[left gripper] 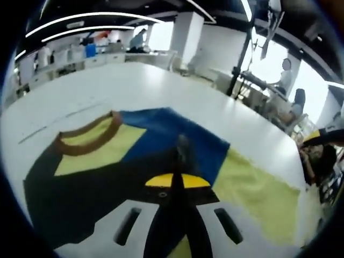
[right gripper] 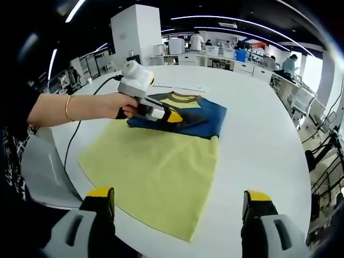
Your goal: Fold the garment on the visible template until the final outline fits inside the template.
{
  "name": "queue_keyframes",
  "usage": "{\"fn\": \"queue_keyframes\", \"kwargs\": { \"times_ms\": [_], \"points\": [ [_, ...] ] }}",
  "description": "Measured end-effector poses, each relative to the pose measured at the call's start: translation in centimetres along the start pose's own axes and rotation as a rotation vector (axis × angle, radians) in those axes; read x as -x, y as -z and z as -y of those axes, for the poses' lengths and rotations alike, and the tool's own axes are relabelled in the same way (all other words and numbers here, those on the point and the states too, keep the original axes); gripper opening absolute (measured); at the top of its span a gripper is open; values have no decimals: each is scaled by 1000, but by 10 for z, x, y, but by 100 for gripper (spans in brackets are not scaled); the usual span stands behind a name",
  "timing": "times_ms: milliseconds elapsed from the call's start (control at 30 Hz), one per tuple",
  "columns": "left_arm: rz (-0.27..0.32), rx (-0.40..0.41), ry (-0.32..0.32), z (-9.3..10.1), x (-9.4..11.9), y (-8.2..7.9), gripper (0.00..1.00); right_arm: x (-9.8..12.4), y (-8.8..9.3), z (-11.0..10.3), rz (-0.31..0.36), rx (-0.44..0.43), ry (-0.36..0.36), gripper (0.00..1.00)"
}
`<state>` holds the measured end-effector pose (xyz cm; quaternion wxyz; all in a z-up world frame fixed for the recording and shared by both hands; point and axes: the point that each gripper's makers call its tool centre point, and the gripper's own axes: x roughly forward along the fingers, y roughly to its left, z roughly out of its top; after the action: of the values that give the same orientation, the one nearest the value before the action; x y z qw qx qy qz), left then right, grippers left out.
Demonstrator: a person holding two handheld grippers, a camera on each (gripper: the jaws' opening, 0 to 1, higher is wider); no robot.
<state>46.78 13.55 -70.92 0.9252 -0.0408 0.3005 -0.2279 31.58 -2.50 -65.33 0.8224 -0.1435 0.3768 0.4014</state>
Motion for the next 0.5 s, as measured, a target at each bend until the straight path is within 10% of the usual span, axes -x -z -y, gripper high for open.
{"fn": "queue_keyframes", "kwargs": {
  "times_ms": [500],
  "points": [
    [2,-88,148,67,-7,1,1,1,2,-2,-1,0,-7,99]
  ]
}}
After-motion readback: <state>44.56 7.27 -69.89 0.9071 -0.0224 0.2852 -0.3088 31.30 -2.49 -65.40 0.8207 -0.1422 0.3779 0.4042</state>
